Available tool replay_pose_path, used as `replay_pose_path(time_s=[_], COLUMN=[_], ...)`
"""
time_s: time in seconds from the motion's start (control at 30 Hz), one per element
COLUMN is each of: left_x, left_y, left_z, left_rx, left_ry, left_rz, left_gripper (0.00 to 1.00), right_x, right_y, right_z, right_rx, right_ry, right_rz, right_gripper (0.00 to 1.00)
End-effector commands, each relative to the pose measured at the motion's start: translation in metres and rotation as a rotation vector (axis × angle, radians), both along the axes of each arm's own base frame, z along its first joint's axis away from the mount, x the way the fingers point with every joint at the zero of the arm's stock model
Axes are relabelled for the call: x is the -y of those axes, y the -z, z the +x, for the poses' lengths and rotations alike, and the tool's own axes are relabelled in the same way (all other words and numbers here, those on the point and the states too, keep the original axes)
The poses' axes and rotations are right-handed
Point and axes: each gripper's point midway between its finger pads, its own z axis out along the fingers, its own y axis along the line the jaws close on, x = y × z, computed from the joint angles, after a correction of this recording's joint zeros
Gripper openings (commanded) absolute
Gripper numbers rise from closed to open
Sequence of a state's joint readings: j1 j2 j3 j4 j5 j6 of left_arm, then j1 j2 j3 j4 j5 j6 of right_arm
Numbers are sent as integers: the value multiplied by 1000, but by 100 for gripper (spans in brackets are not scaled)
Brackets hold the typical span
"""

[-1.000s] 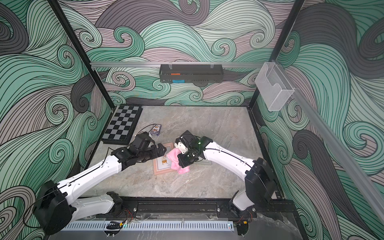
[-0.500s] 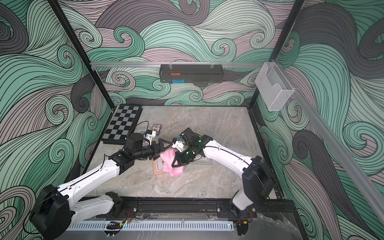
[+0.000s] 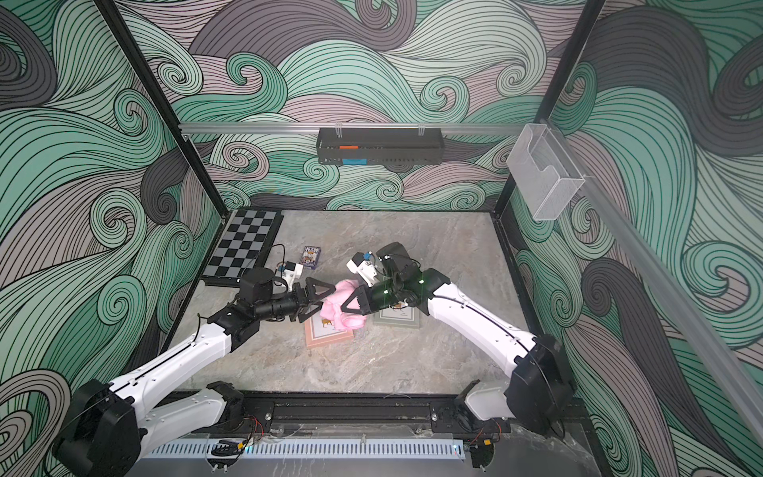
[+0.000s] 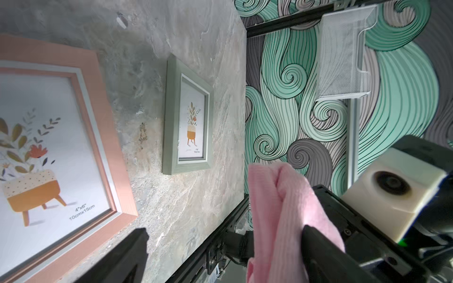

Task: Wipe the picture frame with a cloth
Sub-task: Adjust the cleaning item.

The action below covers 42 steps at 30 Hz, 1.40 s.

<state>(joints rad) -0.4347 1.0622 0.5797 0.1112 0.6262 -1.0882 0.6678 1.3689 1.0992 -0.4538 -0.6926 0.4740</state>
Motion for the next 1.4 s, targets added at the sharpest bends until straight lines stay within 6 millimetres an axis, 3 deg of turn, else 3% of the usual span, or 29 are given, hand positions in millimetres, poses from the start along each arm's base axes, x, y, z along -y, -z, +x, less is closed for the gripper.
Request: replay_pose_path(time_s=[0.0,0.1,0.4,0.7,1.0,1.37], left_x=[8,14,15,2,3,7], left_y=[-23,-24,-40,-75,-42,-56], left_z=[-3,-3,-2,-2,-7,5], left_rx=[28,-3,-3,71,4,38], left_ry=[47,58,51,7,18,12], left_rz=[-103,-172,-281,-308,-288,-310], left_gripper=[99,99,99,99,99,91], right_x=[-8,-13,-21,-21,-32,-48], right_y=[-11,-17,-9,-5,-23,-16], right_z=[2,7,18,18,23,25], right_rx=[-17,0,-17,-29,-33,-82], right_ry=[-12,-13,-16,-19,-41,-70], right_rz=[84,120,113,115,192,217], right_gripper=[0,0,0,0,0,0])
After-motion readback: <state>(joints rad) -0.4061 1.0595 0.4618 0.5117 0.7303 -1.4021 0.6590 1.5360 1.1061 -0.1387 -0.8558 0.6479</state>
